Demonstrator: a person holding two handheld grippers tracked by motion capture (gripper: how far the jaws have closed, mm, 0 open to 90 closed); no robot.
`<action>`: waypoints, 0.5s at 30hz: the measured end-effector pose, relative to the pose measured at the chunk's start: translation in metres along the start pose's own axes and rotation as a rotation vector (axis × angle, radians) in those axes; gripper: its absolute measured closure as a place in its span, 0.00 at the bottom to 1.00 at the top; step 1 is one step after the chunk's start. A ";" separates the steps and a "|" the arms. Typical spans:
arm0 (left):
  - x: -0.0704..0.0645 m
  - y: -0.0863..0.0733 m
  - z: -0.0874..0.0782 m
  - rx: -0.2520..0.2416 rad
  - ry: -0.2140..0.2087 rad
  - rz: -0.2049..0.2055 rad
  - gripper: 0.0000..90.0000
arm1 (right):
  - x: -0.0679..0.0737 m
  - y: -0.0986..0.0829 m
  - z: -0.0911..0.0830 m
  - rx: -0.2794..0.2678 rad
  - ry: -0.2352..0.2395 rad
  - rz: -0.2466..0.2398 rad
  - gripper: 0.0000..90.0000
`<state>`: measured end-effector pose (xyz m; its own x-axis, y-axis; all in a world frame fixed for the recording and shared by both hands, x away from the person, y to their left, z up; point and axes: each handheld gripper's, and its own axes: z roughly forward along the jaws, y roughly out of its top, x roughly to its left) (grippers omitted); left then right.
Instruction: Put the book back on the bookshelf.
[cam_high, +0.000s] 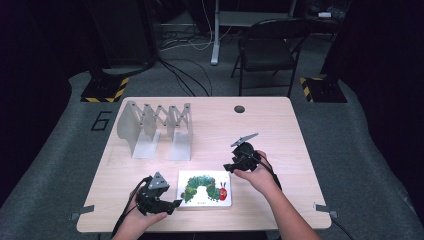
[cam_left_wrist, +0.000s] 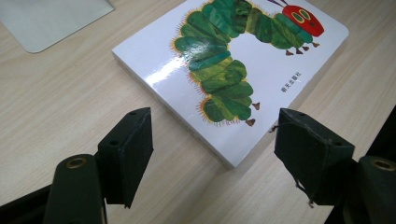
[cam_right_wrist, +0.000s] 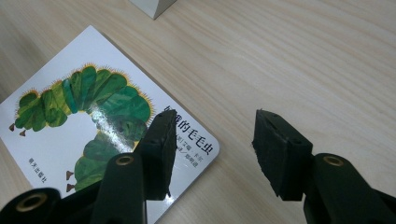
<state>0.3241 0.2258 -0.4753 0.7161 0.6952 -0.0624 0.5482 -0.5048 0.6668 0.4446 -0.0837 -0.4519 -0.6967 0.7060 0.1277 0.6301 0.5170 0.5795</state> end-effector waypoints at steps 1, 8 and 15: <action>-0.001 0.000 0.001 0.001 0.000 0.002 0.31 | 0.000 0.001 0.001 0.001 0.000 -0.006 0.56; -0.006 -0.004 0.006 0.001 -0.001 0.026 0.31 | 0.000 0.005 0.008 0.025 0.022 0.008 0.57; -0.006 -0.008 0.012 0.010 -0.033 0.015 0.31 | 0.004 0.004 0.008 0.050 0.022 0.006 0.58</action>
<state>0.3200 0.2197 -0.4893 0.7382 0.6702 -0.0770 0.5415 -0.5206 0.6601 0.4469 -0.0746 -0.4559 -0.6997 0.6987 0.1488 0.6504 0.5368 0.5374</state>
